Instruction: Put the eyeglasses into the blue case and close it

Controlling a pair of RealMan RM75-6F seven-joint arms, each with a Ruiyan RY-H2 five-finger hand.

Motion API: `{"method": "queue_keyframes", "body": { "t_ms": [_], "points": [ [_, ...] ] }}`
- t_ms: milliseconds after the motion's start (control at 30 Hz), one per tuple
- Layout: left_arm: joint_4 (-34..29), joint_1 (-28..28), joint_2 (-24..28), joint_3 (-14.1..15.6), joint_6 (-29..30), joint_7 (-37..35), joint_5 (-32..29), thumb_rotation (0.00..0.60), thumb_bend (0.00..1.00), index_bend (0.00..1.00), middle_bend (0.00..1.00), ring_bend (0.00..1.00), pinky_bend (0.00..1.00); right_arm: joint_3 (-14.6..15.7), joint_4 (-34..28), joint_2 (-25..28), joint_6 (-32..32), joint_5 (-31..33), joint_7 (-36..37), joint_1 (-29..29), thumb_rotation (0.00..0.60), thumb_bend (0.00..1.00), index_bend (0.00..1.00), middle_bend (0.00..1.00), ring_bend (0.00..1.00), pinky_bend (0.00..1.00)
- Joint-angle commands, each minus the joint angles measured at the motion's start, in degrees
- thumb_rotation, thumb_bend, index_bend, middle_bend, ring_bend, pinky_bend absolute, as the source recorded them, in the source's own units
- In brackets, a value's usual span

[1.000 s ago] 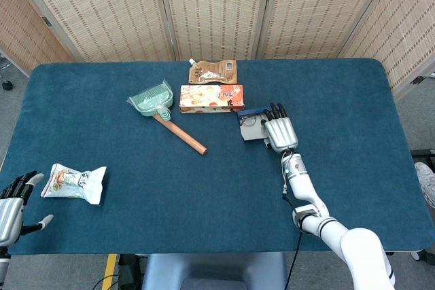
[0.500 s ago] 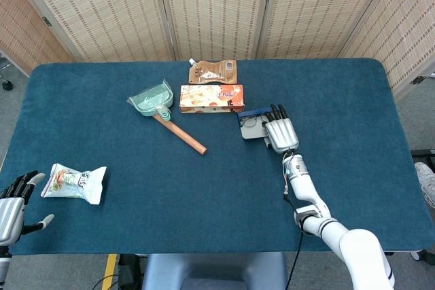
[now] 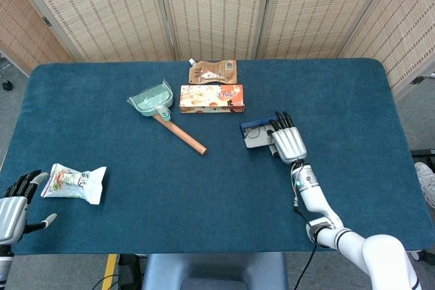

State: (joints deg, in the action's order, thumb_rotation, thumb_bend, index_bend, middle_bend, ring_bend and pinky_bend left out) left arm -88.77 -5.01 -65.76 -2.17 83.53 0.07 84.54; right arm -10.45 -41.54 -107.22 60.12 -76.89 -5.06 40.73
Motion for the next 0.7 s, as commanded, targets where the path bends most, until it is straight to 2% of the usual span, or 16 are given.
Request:
{"method": "queue_keyframes", "body": {
  "t_ms": [33, 500, 700],
  "points": [
    [0.01, -0.08, -0.08, 0.02, -0.07, -0.05, 0.08, 0.6, 0.19, 0.18, 0.15, 0.15, 0.27, 1.81, -5.79, 3.32, 3.03, -1.08, -1.49, -3.35, 0.6, 0.51, 0.57, 0.21, 0.01, 0.0],
    [-0.03, -0.65, -0.17, 0.26, -0.65, -0.34, 0.74, 0.6, 0.19, 0.18, 0.15, 0.15, 0.27, 7.82, -19.79, 11.18, 8.61, -4.6, -5.3, -11.42, 0.6, 0.51, 0.57, 0.21, 0.01, 0.0],
    [-0.51, -0.82, 0.02, 0.39, -0.69, -0.25, 1.1, 0.6, 0.19, 0.18, 0.15, 0.15, 0.27, 7.38, -22.33, 12.95, 9.24, -5.72, -6.09, -11.5, 0.6, 0.51, 0.57, 0.21, 0.01, 0.0]
  ]
}}
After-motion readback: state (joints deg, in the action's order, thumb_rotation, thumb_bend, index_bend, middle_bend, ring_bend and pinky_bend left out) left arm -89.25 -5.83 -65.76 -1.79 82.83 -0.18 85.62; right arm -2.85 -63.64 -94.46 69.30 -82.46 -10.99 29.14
